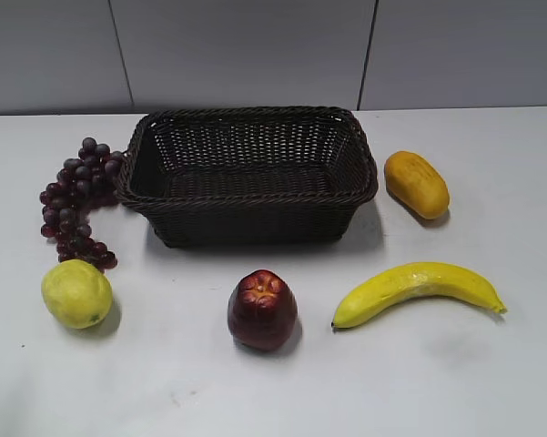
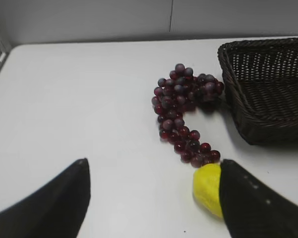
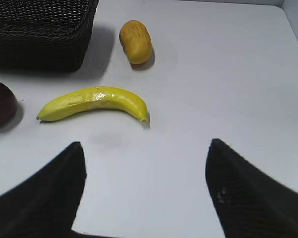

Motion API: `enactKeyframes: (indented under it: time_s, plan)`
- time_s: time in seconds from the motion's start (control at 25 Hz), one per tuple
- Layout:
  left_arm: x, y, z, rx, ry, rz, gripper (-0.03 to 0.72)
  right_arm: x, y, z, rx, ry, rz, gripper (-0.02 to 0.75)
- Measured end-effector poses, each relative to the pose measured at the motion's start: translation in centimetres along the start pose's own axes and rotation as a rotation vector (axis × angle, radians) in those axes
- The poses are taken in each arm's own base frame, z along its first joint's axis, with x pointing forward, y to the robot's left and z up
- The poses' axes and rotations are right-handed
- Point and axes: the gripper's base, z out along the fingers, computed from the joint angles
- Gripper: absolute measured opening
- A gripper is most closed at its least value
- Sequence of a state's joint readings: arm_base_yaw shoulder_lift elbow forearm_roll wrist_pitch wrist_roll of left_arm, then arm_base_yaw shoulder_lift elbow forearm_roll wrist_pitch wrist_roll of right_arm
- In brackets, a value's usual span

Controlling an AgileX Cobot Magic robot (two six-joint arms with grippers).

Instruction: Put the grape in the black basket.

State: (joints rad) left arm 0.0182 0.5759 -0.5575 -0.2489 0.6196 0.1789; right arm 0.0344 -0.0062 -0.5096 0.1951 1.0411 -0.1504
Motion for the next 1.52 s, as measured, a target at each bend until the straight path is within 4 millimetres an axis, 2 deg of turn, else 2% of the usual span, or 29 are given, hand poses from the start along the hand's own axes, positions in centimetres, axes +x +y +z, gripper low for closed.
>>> enactKeyframes:
  time_s: [0.36,0.6,0.8,1.0,1.12,1.28,1.52]
  plan:
    - [-6.6,0.5,8.8,0.042,0.291,-0.006,0.620,0.0,0.0,0.0,0.000,0.000,0.000,0.572]
    - [-9.2,-0.1,16.2,0.081,0.403,0.056,0.643,0.0,0.0,0.0,0.000,0.000,0.000,0.572]
    - [-8.7,-0.6,22.1,0.090,0.502,0.104,0.647,0.0,0.0,0.0,0.000,0.000,0.000,0.572]
    - [-6.3,-0.8,28.0,0.082,0.615,0.187,0.647,0.0,0.0,0.0,0.000,0.000,0.000,0.572]
    - [-4.8,-0.6,30.8,0.087,0.668,0.210,0.647,0.0,0.0,0.0,0.000,0.000,0.000,0.572]
    - [-3.6,-0.2,33.6,0.078,0.695,0.246,0.647,0.0,0.0,0.0,0.000,0.000,0.000,0.572]
    - [-3.0,0.0,36.0,0.092,0.695,0.286,0.647,0.0,0.0,0.0,0.000,0.000,0.000,0.572]
